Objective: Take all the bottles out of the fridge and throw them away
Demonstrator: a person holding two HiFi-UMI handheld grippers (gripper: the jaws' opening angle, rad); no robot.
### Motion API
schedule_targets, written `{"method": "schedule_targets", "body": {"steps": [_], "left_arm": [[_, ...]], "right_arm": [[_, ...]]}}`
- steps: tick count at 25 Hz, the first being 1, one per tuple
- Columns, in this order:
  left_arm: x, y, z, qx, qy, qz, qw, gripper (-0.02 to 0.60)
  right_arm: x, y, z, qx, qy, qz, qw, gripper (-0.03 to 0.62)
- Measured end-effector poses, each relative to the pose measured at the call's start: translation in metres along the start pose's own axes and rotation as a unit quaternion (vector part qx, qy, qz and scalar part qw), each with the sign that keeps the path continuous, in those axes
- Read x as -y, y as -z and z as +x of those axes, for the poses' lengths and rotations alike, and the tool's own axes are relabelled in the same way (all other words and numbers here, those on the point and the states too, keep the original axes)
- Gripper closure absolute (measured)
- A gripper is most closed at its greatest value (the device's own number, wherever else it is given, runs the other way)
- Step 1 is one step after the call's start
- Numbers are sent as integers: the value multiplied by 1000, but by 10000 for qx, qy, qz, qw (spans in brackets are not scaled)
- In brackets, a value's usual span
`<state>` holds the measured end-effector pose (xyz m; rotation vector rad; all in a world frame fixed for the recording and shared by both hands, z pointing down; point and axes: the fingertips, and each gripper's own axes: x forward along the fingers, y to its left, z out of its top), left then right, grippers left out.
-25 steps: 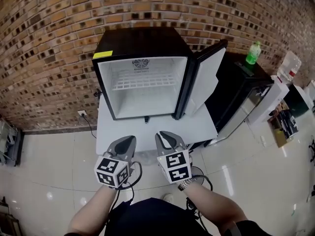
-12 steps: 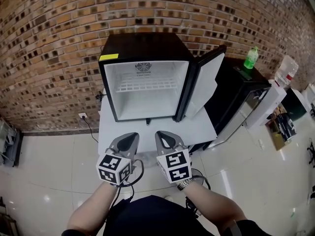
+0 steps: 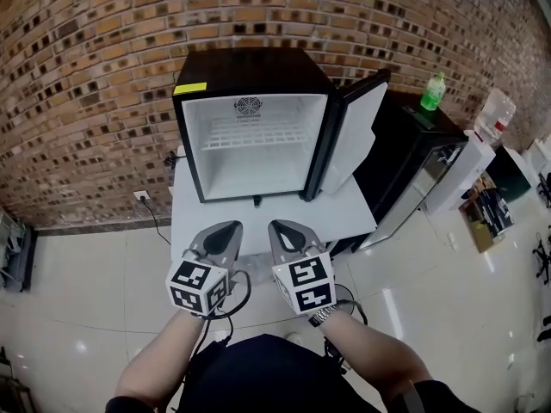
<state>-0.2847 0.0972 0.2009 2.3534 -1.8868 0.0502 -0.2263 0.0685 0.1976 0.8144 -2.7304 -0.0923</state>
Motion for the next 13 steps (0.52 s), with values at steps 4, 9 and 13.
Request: {"method": "schedule_targets", "body": {"steps": [4,9,13], "left_arm": [[2,0,-4,0,46,-4,10000,578],[4,-3,-10,39,99,36,9999,578],[3,-9,-10,126,124,106,9998,578]], "right_arm": [[-4,0,-6,-24,41,3,10000,591],[-7,-1,-11,-15,107,-48,9999,591],[-8,-8,-10,60,134,-129,9998,591]]}}
